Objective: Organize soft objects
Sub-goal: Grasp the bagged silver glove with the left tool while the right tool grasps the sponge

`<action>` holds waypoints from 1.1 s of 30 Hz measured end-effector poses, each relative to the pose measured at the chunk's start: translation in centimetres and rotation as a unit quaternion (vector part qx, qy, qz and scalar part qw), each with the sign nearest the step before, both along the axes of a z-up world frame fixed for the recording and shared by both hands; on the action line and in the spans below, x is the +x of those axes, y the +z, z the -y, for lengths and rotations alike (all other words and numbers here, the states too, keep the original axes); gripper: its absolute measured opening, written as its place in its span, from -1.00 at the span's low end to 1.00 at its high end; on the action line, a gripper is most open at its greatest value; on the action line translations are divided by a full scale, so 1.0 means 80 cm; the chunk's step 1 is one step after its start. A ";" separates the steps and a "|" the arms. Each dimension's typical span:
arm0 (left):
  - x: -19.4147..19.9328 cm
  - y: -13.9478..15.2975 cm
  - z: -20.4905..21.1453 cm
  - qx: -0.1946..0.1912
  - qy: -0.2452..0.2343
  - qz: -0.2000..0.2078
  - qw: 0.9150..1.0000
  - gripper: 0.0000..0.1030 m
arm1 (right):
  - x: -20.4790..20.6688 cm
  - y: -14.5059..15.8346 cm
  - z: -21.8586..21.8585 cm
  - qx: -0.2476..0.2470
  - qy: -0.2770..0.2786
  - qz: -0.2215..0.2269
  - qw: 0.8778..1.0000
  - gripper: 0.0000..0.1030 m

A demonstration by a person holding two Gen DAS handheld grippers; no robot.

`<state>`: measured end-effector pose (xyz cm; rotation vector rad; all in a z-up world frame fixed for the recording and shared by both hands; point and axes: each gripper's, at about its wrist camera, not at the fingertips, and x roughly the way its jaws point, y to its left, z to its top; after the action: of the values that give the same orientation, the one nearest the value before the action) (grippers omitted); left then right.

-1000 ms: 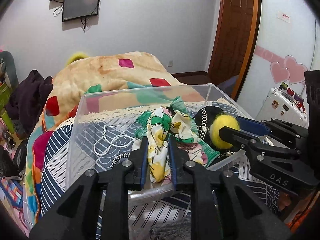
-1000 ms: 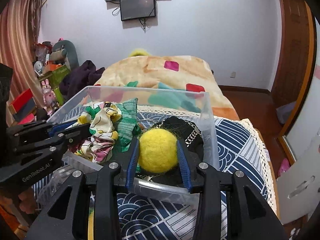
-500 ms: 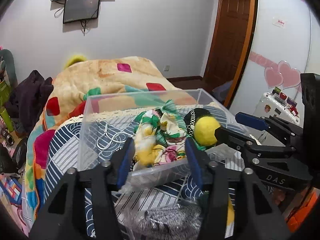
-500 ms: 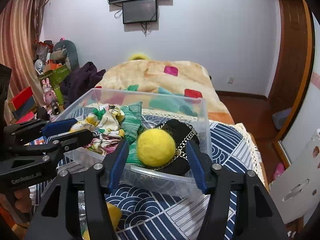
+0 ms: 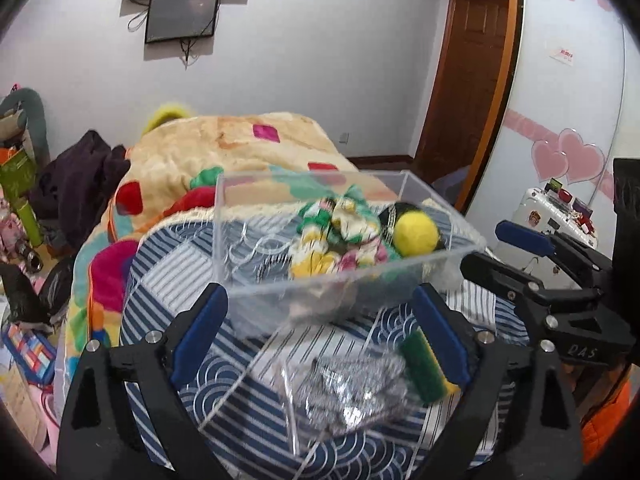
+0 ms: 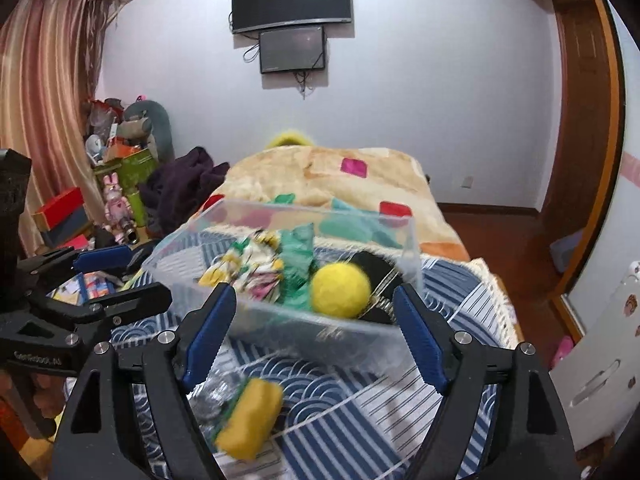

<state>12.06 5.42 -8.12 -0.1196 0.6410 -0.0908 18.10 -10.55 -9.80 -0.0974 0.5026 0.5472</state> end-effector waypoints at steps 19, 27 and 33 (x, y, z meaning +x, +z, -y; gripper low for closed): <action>-0.017 -0.089 0.028 -0.013 -0.024 -0.078 0.997 0.44 | -0.012 -0.084 -0.016 -0.005 0.059 -0.131 0.990 -0.06; -0.018 -0.088 0.038 -0.018 -0.041 -0.070 0.997 -0.02 | -0.022 -0.081 -0.019 0.011 0.075 -0.132 0.988 -0.42; -0.021 -0.082 0.031 -0.024 -0.041 -0.069 0.997 -0.22 | -0.023 -0.075 -0.010 0.019 0.066 -0.125 0.990 -0.48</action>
<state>10.37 2.93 -14.68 -0.1462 0.7819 -0.1776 16.30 -9.72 -15.82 -0.0264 0.7345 0.7037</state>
